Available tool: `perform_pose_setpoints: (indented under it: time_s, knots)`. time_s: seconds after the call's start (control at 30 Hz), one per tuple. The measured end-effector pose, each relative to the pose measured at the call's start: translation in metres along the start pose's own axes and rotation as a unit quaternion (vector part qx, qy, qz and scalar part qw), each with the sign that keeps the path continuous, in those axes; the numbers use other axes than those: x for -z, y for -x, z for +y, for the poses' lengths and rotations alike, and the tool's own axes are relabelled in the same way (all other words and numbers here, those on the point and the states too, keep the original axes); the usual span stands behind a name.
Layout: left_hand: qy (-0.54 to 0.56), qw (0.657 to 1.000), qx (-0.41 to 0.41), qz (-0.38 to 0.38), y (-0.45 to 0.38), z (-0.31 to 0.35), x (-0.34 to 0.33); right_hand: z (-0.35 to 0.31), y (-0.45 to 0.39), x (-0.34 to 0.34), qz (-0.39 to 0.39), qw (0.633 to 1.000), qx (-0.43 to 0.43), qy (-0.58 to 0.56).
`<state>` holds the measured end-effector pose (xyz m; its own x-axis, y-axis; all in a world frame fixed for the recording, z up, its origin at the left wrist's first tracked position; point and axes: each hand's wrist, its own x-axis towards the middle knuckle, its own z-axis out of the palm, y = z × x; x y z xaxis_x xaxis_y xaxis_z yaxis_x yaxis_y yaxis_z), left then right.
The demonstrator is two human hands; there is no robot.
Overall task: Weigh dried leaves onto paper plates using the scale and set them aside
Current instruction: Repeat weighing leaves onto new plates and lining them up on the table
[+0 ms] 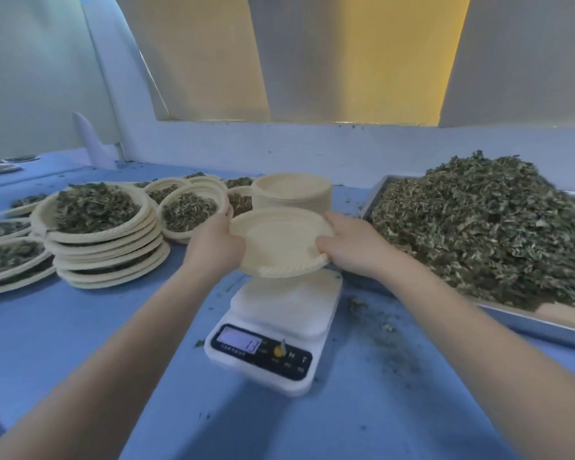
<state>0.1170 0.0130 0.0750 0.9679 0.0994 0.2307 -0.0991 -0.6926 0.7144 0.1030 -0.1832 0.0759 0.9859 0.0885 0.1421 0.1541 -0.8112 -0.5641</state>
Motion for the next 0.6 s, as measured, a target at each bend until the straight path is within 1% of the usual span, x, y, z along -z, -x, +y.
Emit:
perform_pose_setpoints:
  time_s: [0.1,0.2,0.3,0.37,0.47,0.6]
  knots:
    - [-0.008,0.999,0.035,-0.034,0.020,-0.018,-0.011,0.009,0.016,-0.018,-0.040,0.999,-0.025,-0.001]
    - [-0.029,0.996,0.050,-0.062,0.032,-0.026,-0.021,0.018,0.022,-0.025,-0.064,0.997,-0.032,0.042]
    - [0.004,0.993,0.074,-0.087,0.034,-0.026,-0.023,0.024,0.022,-0.027,-0.078,0.994,-0.046,0.059]
    - [0.031,0.993,0.078,-0.081,0.029,-0.024,-0.021,0.026,0.021,-0.026,-0.064,0.996,-0.050,0.036]
    - [0.037,0.994,0.077,-0.064,0.024,-0.023,-0.017,0.026,0.020,-0.026,-0.048,0.998,-0.043,0.015]
    - [0.045,0.996,0.071,-0.038,0.016,-0.024,-0.015,0.022,0.016,-0.028,-0.035,0.999,-0.011,0.006]
